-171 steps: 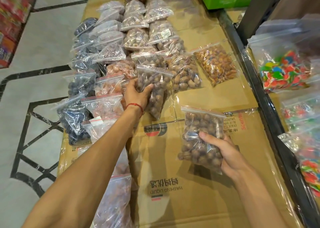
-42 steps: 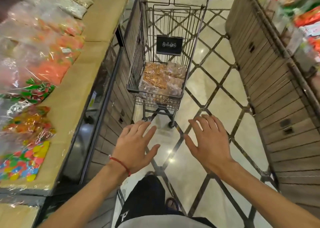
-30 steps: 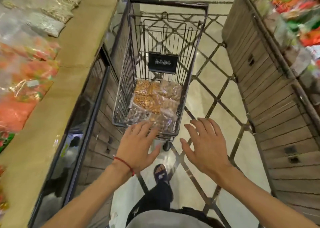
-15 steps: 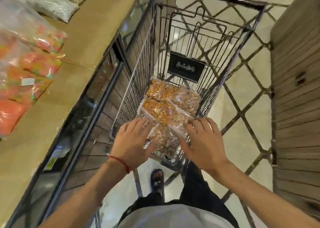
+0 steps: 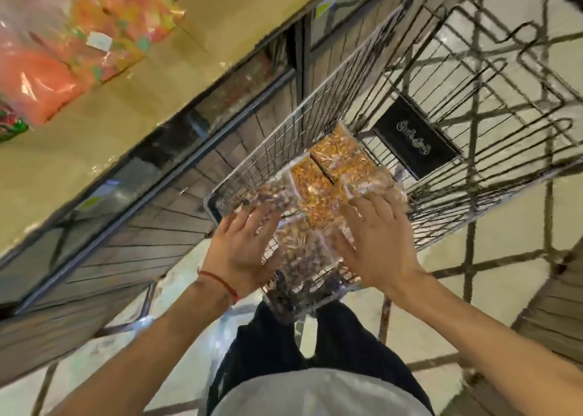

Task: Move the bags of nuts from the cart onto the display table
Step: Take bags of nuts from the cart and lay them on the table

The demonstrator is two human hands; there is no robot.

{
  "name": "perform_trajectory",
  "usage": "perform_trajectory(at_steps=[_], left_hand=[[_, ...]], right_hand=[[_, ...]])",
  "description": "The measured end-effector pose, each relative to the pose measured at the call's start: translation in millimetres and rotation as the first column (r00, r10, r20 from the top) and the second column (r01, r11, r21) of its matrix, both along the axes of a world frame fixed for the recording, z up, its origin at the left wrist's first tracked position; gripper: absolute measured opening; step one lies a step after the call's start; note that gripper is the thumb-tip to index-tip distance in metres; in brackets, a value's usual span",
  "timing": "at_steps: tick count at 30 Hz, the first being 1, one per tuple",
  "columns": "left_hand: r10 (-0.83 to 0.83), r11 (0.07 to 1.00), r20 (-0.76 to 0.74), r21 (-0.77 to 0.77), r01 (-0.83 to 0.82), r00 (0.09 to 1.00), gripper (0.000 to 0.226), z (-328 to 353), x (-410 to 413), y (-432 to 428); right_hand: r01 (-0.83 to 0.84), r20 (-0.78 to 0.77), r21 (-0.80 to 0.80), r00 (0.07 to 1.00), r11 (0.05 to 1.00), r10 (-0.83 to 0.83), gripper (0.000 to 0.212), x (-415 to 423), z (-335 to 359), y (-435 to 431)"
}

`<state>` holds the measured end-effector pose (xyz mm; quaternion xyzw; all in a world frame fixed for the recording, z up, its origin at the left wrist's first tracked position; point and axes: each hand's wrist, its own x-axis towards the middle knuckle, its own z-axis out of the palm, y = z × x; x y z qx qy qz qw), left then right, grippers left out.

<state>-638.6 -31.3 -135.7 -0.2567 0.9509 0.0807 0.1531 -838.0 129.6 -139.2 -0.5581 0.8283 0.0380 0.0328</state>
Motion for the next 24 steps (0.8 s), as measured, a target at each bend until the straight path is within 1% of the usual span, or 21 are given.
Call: perform_trajectory(at_steps=[3, 5, 7, 9, 10, 12, 14, 17, 19, 22, 24], left_hand=[[-0.007, 0.998, -0.015, 0.062, 0.008, 1.000, 0.062, -15.9, 3.1, -5.7], [-0.011, 0.996, 0.014, 0.086, 0.010, 1.000, 0.062, -27.2, -1.3, -10.9], [-0.005, 0.994, 0.026, 0.110, 0.002, 1.000, 0.063, -39.6, -7.0, -14.1], [-0.026, 0.990, 0.064, 0.142, 0.017, 0.998, 0.066, -53.4, -16.4, -16.2], [-0.045, 0.986, 0.109, 0.162, 0.026, 0.993, 0.068, -61.6, -21.4, -16.9], [-0.065, 0.981, 0.187, 0.194, 0.028, 0.980, 0.073, -79.3, -29.9, -16.7], [-0.061, 0.973, 0.224, 0.230, 0.008, 0.973, 0.075, -97.4, -38.6, -13.2], [-0.025, 0.957, 0.269, 0.285, -0.055, 0.963, 0.063, -129.1, -46.8, -4.0], [0.013, 0.930, 0.297, 0.347, -0.120, 0.955, 0.062, -152.3, -52.2, 2.2], [0.033, 0.858, 0.414, 0.456, -0.238, 0.910, 0.065, -189.6, -61.7, 12.0], [0.045, 0.805, 0.503, 0.493, -0.330, 0.863, 0.064, -215.2, -63.7, 19.1]], right_hand=[[-0.006, 0.008, -0.046, 1.000, 0.999, 0.006, 0.045, -1.2, -11.3, -11.3], [0.034, 0.037, -0.071, 0.999, 0.997, -0.031, 0.041, 0.4, -23.4, -16.0], [0.098, 0.044, -0.062, 0.994, 0.993, -0.095, 0.041, 3.0, -39.1, -18.5], [0.159, 0.059, -0.014, 0.986, 0.987, -0.158, 0.044, 4.0, -54.8, -19.7], [0.178, 0.071, 0.024, 0.981, 0.984, -0.179, 0.045, 3.4, -62.2, -19.8], [0.201, 0.092, 0.094, 0.974, 0.975, -0.209, 0.046, 0.5, -78.4, -18.0], [0.218, 0.106, 0.143, 0.966, 0.965, -0.234, 0.049, -4.6, -95.4, -16.4], [0.208, 0.121, 0.189, 0.965, 0.960, -0.233, 0.050, -16.8, -120.3, -16.1], [0.199, 0.127, 0.212, 0.965, 0.957, -0.229, 0.049, -28.0, -134.7, -17.8], [0.193, 0.143, 0.233, 0.963, 0.953, -0.230, 0.047, -42.9, -152.6, -23.6], [0.178, 0.151, 0.257, 0.963, 0.950, -0.222, 0.050, -51.8, -162.9, -27.4]])
